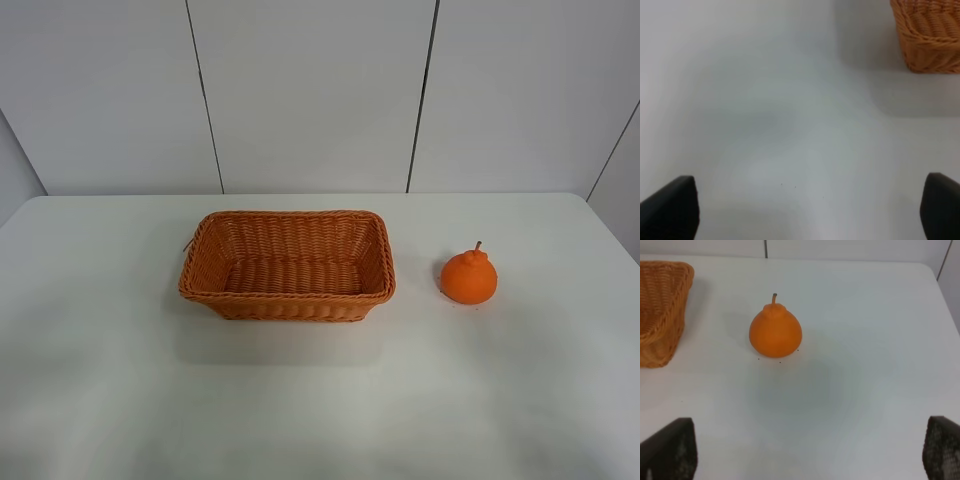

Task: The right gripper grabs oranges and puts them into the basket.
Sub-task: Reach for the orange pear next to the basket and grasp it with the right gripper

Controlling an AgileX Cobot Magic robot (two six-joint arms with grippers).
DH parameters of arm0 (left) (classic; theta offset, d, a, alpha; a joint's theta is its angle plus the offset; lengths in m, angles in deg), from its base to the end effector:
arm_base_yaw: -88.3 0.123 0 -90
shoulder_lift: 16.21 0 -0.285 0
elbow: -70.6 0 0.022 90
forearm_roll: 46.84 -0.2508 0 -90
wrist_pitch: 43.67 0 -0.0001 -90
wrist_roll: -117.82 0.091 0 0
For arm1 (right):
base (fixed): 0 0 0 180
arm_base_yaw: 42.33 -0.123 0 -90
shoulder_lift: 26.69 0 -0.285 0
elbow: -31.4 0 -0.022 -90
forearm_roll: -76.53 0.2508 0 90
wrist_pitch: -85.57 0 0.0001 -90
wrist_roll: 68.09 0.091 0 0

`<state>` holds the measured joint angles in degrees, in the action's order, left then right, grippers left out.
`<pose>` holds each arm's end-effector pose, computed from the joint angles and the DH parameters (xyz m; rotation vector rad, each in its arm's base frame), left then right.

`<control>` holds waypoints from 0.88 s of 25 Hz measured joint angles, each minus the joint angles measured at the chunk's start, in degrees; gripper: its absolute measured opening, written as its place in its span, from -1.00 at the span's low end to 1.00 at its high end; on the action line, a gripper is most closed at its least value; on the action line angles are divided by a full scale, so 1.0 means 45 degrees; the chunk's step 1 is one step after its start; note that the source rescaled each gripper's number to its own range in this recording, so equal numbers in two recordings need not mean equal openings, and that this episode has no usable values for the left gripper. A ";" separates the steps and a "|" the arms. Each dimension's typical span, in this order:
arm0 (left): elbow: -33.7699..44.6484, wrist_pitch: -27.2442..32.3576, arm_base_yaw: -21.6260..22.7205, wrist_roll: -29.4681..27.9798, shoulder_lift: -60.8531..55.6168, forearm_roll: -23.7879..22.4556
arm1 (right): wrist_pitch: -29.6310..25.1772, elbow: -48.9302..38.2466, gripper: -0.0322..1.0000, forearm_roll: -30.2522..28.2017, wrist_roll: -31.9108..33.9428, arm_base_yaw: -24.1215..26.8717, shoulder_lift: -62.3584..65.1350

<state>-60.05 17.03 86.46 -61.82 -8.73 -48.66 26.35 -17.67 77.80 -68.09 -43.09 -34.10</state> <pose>-0.0040 0.0027 0.2736 0.0381 2.0506 0.0220 -0.0038 0.0017 0.2771 -0.0140 2.0193 0.0348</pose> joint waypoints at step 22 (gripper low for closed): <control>0.0000 0.0000 0.0000 0.0000 0.0000 0.0000 | 0.0640 0.4731 1.00 0.0038 0.0000 0.0000 -1.1555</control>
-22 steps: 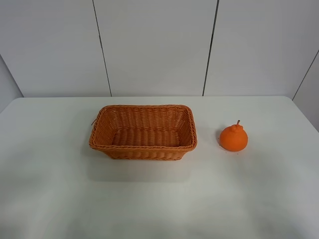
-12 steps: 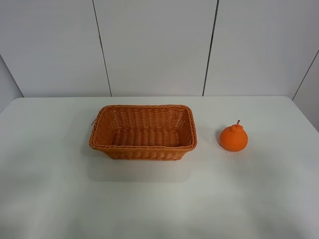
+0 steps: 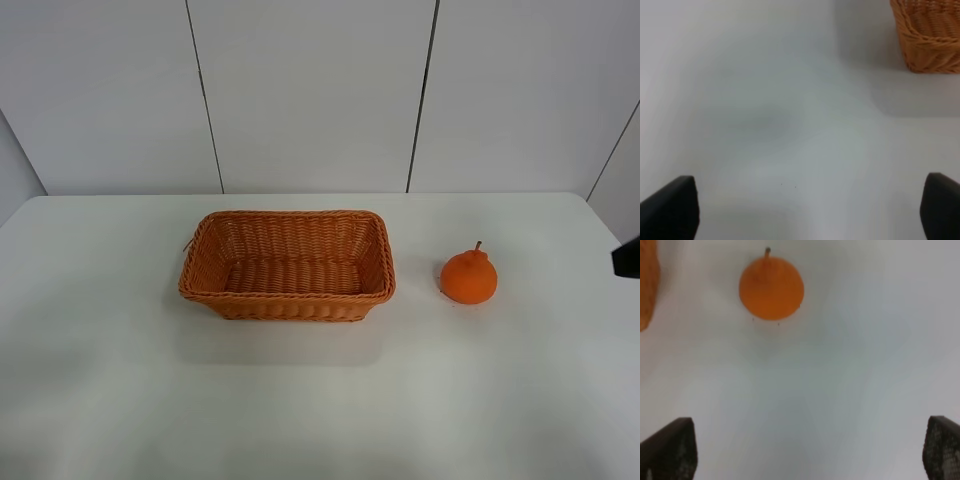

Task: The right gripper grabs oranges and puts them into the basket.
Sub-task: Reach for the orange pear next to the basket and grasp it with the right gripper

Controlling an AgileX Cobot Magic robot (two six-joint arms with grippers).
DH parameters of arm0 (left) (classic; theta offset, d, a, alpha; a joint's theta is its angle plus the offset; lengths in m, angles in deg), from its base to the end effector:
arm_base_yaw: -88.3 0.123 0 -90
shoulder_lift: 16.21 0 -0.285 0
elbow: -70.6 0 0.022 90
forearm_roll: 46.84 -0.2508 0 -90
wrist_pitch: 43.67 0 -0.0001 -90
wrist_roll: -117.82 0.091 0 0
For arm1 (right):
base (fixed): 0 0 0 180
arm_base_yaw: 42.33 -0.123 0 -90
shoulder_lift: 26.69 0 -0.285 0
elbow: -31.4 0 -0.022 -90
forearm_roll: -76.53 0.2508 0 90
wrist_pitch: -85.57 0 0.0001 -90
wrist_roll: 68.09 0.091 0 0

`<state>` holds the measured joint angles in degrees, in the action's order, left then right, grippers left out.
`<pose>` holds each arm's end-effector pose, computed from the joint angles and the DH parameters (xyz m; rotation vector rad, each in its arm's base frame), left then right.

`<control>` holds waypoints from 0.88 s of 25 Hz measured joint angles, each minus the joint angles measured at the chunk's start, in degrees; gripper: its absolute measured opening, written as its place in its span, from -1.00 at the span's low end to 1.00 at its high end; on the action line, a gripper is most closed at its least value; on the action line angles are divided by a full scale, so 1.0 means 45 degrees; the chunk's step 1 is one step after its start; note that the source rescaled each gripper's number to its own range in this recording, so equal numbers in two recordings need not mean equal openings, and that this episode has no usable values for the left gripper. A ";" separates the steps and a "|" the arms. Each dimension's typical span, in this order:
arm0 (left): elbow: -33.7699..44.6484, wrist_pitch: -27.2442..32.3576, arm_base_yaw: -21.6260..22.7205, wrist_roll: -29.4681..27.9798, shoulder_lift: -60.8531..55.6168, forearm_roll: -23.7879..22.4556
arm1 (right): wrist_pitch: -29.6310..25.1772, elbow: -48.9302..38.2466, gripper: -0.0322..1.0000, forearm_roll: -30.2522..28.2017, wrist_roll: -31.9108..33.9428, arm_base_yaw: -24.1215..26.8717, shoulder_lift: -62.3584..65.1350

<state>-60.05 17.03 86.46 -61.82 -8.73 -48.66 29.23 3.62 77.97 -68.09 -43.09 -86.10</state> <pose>-0.0040 0.0027 0.2736 0.0381 2.0506 0.0220 0.1584 0.0040 0.3294 -0.0078 2.5050 0.0374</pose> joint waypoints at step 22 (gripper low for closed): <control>0.0000 0.0000 0.0000 0.0000 0.0000 0.0000 | -0.1690 0.9930 1.00 0.0791 -0.0586 -0.1235 -1.3394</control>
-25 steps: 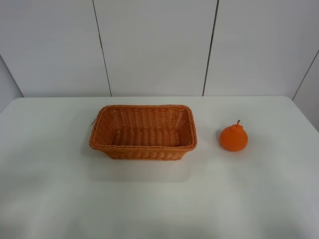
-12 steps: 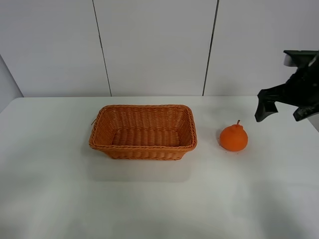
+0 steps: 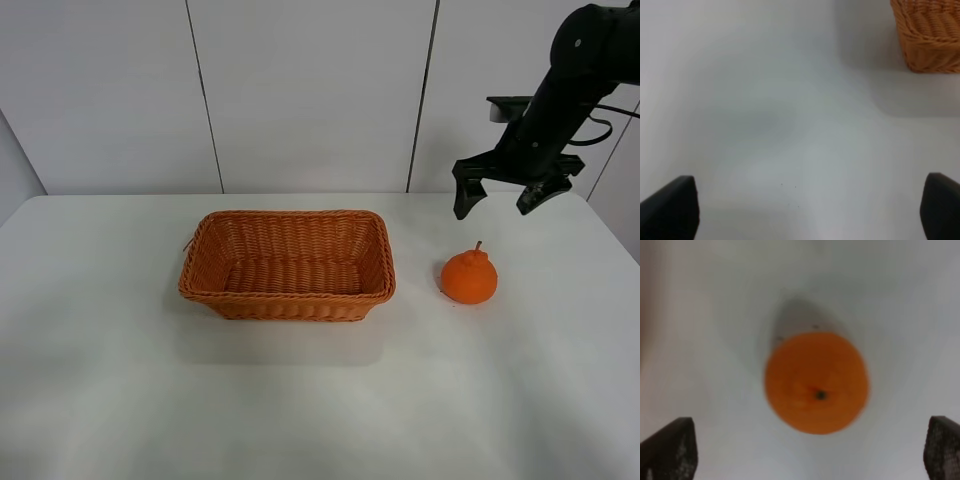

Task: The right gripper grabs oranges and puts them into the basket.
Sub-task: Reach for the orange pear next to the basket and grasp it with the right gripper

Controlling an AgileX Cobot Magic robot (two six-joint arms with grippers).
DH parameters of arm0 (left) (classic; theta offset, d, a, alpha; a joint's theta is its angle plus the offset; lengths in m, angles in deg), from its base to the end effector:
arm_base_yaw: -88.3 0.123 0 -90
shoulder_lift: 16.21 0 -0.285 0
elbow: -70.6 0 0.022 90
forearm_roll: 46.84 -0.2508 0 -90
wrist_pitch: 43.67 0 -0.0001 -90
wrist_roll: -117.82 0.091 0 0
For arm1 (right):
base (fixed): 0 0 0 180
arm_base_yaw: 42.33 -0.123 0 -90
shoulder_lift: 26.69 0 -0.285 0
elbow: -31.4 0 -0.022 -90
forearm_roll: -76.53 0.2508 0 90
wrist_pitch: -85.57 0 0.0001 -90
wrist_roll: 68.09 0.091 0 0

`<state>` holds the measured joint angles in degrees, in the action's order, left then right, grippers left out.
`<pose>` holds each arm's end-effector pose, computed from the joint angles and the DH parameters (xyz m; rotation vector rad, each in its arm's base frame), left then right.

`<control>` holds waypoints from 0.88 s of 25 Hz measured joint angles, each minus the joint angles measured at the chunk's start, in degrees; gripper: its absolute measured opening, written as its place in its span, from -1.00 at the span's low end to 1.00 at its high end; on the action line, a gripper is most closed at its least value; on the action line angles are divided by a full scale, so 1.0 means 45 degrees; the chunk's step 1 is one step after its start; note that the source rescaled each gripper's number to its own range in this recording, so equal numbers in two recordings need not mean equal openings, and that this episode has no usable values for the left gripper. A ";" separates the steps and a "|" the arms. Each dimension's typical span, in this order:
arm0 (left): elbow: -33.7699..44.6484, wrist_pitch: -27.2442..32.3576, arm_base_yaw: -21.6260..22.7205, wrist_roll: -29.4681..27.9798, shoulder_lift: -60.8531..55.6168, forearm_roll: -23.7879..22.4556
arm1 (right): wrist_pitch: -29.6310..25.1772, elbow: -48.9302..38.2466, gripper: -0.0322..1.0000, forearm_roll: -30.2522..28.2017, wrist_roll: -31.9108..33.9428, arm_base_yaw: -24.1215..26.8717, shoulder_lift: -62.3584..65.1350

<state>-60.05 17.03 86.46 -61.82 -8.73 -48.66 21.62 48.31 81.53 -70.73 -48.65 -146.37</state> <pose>-0.0040 0.0027 0.2736 0.0381 2.0506 0.0220 0.4082 0.0524 0.2483 -0.1849 2.9040 0.1314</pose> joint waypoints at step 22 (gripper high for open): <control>0.0000 0.0000 0.0000 0.0000 0.0000 0.0000 | 0.0719 0.0022 1.00 -0.0058 0.0237 0.0209 -0.3245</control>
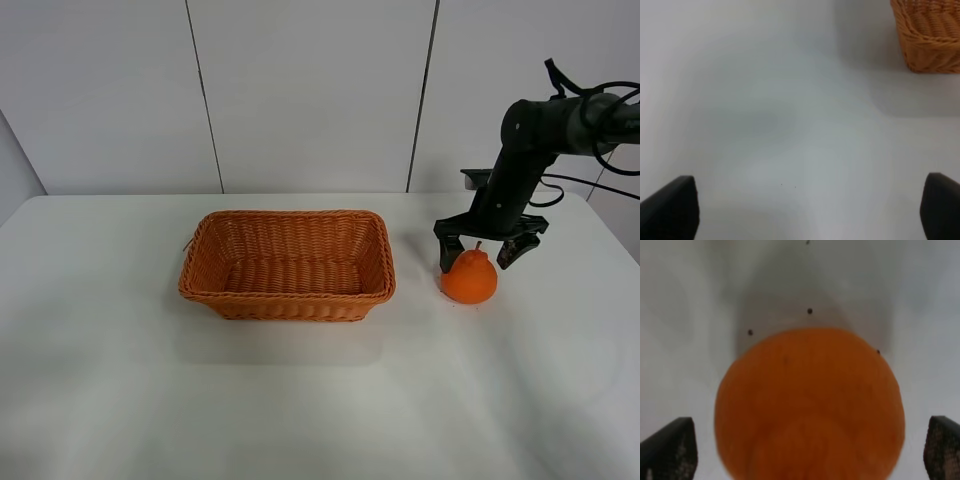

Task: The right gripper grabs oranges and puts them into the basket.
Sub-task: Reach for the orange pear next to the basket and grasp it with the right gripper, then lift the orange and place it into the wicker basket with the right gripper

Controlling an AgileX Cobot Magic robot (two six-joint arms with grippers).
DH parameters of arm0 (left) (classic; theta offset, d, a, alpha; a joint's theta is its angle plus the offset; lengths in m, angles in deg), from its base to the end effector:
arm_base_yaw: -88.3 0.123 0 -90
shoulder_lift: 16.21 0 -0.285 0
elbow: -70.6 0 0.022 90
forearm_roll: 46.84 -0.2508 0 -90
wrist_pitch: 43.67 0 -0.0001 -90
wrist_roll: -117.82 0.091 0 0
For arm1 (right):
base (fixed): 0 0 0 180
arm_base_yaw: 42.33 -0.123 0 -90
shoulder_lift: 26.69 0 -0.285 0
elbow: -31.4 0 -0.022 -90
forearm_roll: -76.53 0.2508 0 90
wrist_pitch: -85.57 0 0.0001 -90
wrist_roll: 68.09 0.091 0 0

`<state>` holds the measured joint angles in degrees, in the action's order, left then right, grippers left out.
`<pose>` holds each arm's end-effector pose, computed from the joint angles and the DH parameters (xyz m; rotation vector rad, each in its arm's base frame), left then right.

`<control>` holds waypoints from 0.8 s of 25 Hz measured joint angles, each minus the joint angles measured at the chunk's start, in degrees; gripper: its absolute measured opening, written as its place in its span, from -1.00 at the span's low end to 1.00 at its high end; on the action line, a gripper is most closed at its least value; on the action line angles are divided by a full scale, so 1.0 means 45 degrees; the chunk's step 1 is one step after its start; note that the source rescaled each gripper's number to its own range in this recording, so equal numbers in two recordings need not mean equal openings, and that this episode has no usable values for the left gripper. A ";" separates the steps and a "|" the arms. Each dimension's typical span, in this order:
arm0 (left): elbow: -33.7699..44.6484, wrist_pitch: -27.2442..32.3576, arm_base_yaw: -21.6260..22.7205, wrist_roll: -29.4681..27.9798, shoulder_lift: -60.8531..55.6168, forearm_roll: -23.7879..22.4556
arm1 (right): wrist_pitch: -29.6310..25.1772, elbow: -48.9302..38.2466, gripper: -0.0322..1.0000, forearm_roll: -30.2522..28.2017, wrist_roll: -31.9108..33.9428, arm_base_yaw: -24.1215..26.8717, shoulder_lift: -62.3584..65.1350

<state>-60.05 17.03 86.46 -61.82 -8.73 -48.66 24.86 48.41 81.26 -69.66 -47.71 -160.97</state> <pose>-0.0040 0.0027 0.2736 0.0381 2.0506 0.0220 0.4327 0.0473 0.1410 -0.1276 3.1041 0.1147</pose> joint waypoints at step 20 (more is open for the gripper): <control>0.0000 0.0000 0.0000 0.0000 0.0000 0.0000 | 0.0036 0.0067 -0.93 -0.0129 -0.0361 -0.0012 -0.0278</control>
<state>-60.05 17.03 86.46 -61.82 -8.73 -48.66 25.02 48.71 80.68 -71.28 -47.76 -162.22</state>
